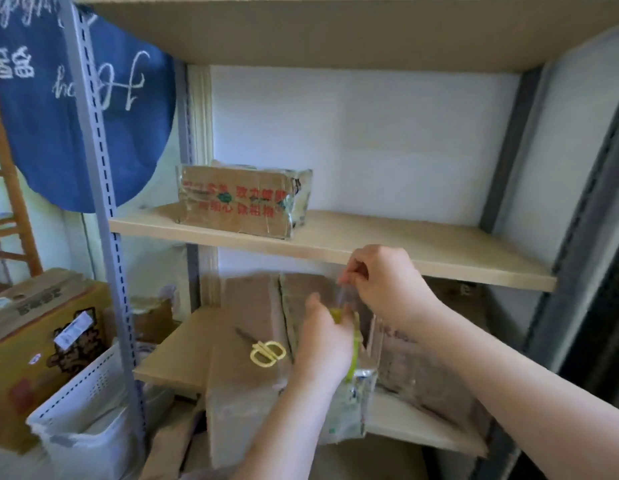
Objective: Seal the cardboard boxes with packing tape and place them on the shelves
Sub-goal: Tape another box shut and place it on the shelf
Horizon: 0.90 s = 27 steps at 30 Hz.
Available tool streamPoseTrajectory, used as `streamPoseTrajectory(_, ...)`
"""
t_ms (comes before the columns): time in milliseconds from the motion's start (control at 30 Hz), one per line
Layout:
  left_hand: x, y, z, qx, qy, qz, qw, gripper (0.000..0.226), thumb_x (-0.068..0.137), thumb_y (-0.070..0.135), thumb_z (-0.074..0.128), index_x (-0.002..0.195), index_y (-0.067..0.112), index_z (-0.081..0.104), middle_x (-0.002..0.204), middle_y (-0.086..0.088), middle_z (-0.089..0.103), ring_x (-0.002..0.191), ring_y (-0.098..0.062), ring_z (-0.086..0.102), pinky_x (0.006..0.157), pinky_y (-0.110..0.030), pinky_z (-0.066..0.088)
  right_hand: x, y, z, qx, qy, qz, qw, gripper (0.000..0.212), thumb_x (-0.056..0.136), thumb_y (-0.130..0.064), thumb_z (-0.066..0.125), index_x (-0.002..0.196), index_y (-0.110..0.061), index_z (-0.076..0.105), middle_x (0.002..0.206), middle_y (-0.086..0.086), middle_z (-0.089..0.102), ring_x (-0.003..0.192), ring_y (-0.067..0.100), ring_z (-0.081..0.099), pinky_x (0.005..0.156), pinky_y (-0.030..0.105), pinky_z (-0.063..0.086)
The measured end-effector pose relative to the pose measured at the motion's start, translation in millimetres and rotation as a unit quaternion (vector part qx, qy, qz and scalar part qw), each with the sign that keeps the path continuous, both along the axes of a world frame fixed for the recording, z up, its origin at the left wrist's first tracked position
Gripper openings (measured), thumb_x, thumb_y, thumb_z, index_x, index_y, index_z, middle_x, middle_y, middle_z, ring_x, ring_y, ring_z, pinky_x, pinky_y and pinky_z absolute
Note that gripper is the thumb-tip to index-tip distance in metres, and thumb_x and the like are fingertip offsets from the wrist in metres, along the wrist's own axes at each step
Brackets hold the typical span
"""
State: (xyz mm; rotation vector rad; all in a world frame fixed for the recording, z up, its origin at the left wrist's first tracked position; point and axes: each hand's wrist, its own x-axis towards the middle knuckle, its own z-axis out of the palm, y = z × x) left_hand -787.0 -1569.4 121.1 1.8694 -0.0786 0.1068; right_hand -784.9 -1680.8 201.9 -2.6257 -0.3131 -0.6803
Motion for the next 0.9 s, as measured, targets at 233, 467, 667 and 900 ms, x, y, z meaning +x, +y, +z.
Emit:
streamPoseTrajectory(233,41.0,-84.7,52.9,-0.075,0.041,-0.025,0.996,0.03,0.105,0.036,0.042,0.097,0.007,0.047,0.06,-0.001,0.065,0.035,-0.004,0.054,0.038,-0.017,0.04,61.1,-70.7,39.6,0.026,0.023,-0.069,0.997,0.009,0.084,-0.02,0.075,0.084,-0.011,0.078,0.083,0.004,0.074,0.078,0.015,0.062,0.066,0.025,0.042)
streamPoseTrajectory(467,69.5,-100.6,39.2,-0.158,0.053,-0.011,0.986,0.025,0.105,0.032,0.045,0.09,0.012,0.048,0.063,-0.006,0.066,0.036,-0.005,0.056,0.04,-0.017,0.043,94.9,-93.6,31.9,0.044,0.121,-0.149,0.98,0.088,0.077,-0.044,0.081,0.145,-0.008,0.039,0.137,0.011,0.04,0.116,0.018,0.057,0.094,0.023,0.044)
streamPoseTrajectory(667,34.5,-54.9,30.0,0.118,-0.076,-0.058,0.988,0.074,0.099,0.062,0.029,0.155,0.014,0.027,0.15,-0.006,0.046,0.136,-0.02,0.046,0.106,-0.031,0.037,56.7,-72.0,20.7,-0.028,-0.13,-0.164,0.978,0.037,0.091,-0.017,0.062,0.127,-0.01,0.056,0.128,0.009,0.049,0.105,0.033,0.058,0.073,0.034,0.047)
streamPoseTrajectory(900,-41.8,91.3,-136.9,0.064,-0.041,0.277,0.958,0.047,0.103,0.032,0.042,0.145,0.012,0.047,0.136,0.007,0.056,0.119,-0.008,0.056,0.097,-0.021,0.043,-28.2,8.5,-158.2,-0.173,-0.212,0.177,0.945,0.025,0.095,-0.014,0.052,0.116,-0.007,0.066,0.097,0.007,0.062,0.079,0.03,0.057,0.07,0.039,0.046)
